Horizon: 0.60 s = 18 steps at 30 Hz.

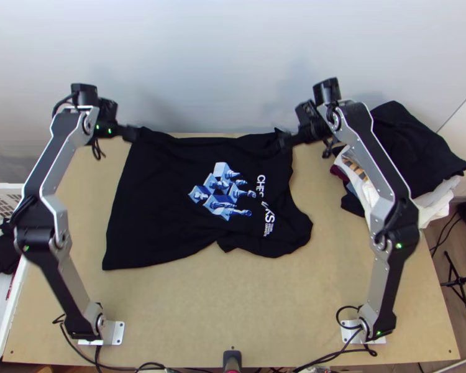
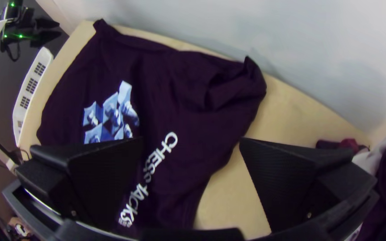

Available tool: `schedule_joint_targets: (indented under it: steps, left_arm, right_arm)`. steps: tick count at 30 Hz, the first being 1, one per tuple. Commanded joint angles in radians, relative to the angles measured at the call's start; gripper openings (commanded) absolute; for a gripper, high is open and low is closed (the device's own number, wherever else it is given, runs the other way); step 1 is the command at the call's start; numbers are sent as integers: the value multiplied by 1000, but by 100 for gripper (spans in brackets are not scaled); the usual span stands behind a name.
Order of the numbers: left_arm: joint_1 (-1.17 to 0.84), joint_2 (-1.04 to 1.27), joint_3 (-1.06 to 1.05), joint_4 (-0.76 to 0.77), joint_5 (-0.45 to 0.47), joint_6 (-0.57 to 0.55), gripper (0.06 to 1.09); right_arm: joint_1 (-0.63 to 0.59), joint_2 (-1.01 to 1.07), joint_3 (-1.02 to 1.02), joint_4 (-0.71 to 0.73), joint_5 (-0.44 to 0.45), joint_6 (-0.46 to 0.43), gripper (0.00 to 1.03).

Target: Fold the t-shirt

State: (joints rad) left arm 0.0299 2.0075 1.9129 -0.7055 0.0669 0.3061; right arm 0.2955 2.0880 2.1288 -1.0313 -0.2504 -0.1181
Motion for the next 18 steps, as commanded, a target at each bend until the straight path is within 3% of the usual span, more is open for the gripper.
schedule_joint_targets:
  steps: [1, 8, 18]
  left_arm:
    - [-87, -326, -423, -31, 10, 303, 100]
    - [-166, -576, -732, -86, 7, 424, 98]
    - [-343, -702, -877, -221, -13, 534, 97]
  right_arm:
    - [24, -236, -342, -65, 0, -69, 97]
    - [59, -474, -707, -44, 0, -107, 96]
    - [105, -528, -865, -33, -1, -98, 92]
